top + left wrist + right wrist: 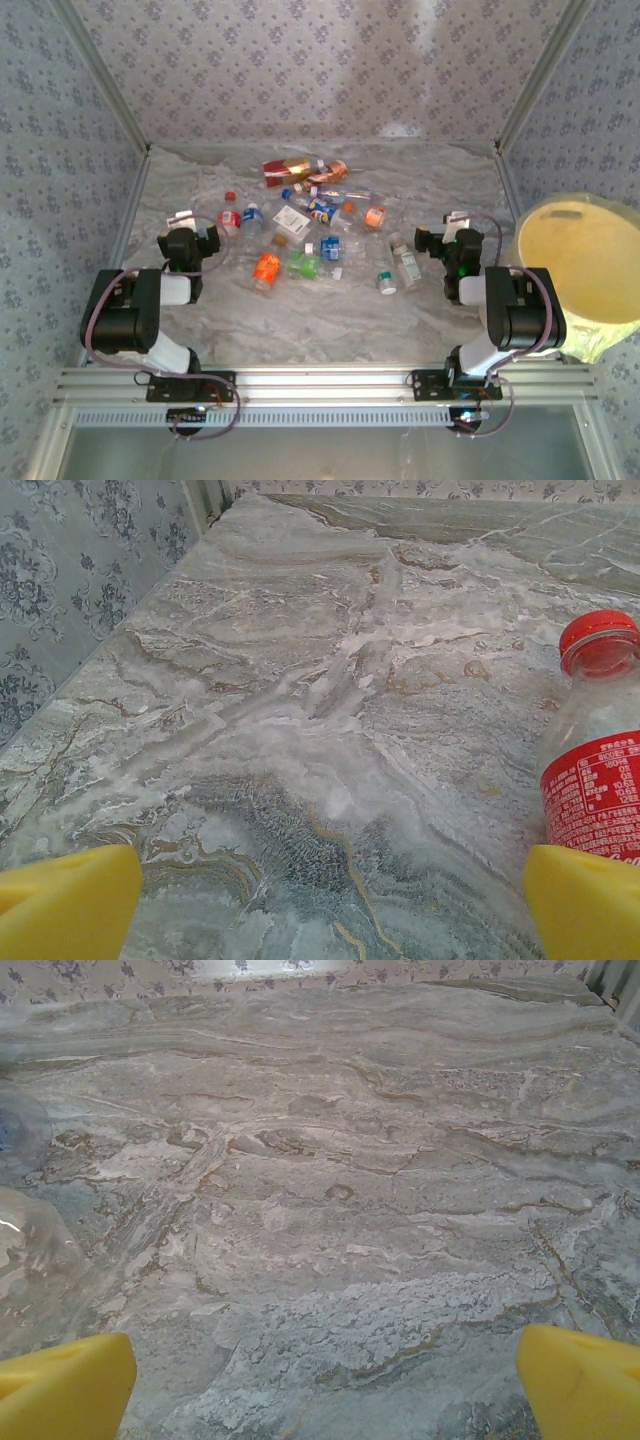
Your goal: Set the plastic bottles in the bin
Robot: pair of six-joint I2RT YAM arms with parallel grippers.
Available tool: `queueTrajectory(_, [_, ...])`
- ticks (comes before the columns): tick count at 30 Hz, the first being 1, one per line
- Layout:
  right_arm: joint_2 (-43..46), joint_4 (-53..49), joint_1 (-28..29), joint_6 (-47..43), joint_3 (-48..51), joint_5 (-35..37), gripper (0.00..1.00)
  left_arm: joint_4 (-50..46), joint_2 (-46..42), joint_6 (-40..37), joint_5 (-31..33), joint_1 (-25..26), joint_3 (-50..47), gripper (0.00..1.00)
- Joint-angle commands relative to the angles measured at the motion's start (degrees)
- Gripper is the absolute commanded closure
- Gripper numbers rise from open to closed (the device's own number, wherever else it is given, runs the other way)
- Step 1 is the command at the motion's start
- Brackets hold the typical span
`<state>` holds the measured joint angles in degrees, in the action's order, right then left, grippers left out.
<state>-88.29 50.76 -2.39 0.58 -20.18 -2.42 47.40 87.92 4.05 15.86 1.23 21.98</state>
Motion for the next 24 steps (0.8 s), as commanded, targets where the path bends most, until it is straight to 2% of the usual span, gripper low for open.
queueTrajectory(1, [-0.2,-1.0,-0.6,0.8,-1.4,-0.6,0.00,1.9,-0.1,-0.4,-0.5,0.0,0.3,0.02])
queueTrajectory(6, [0.8,-1.4,-0.5,0.5,-1.3,-1.5,0.00,2.3,-0.3,-0.5,-0.5,0.0,0.1,0.02])
queueTrajectory(8, [4.1,-6.7,0.0,-0.7,-3.0,-0.9,0.00,-2.6,-2.8,-0.5,-1.4,-0.1,1.8,0.02])
queueTrajectory(11, [9.5,-17.8,1.4,-2.4,-7.0,0.6,0.00,-15.4,-7.7,-1.3,-2.1,-0.1,6.7,0.02])
queueTrajectory(14, [12.5,-22.1,4.1,-3.7,-9.7,2.0,0.00,-17.0,-11.5,-0.8,0.1,0.5,6.8,0.02])
queueTrajectory(16, [13.1,-24.5,5.5,-2.6,-11.9,2.2,0.00,-18.9,-14.0,1.2,2.0,0.6,6.9,0.02])
queueTrajectory(19, [12.5,-32.4,8.0,1.3,-16.9,2.8,0.00,-27.1,-17.4,6.0,4.2,0.9,9.5,0.02])
queueTrajectory(22, [10.8,-46.7,9.5,8.9,-23.4,1.5,0.00,-37.5,-20.0,13.5,4.6,0.8,12.7,0.02])
queueTrajectory(24, [9.4,-54.1,10.2,11.9,-26.4,1.4,0.00,-44.5,-20.6,16.1,2.6,0.8,15.6,0.02])
